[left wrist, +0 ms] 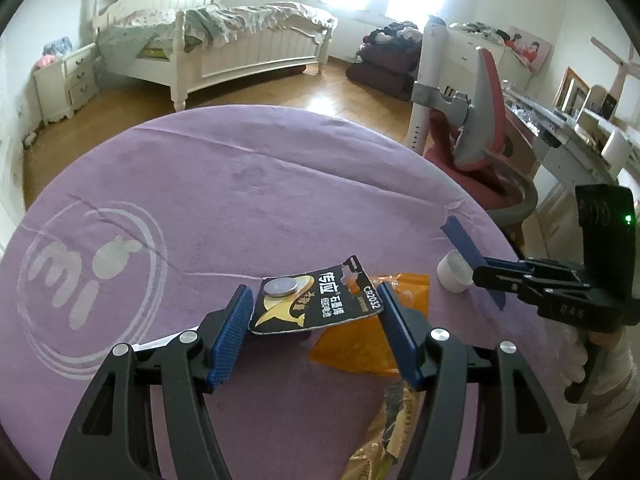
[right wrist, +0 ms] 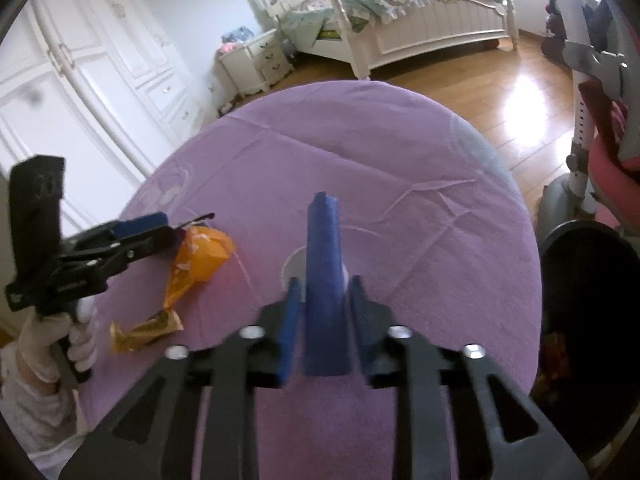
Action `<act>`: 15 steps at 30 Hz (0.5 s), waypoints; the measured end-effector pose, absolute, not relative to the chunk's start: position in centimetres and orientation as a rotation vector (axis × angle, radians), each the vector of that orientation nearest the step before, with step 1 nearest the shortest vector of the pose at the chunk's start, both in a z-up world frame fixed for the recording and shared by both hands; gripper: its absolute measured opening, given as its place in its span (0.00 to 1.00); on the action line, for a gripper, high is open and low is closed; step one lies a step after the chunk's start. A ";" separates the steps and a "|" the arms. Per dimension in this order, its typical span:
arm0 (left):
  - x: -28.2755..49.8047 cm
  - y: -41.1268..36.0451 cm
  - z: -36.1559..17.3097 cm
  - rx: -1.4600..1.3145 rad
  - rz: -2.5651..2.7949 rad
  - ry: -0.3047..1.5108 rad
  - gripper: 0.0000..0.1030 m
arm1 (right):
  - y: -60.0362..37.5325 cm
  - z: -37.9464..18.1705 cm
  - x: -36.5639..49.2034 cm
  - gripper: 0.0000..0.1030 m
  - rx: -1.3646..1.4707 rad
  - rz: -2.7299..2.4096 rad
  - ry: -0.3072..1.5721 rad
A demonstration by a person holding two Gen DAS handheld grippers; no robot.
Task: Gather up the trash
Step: 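Carry the battery card and blue strip over the bin and open both tools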
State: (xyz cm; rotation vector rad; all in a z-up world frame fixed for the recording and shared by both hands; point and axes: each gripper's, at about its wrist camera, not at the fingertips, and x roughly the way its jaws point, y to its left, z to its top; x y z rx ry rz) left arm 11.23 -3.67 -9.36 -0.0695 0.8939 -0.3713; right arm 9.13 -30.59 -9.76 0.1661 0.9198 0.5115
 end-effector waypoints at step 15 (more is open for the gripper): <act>9.9 -8.6 -2.8 -0.088 -0.429 0.694 0.60 | -36.2 -4.0 6.9 0.18 0.324 0.448 0.658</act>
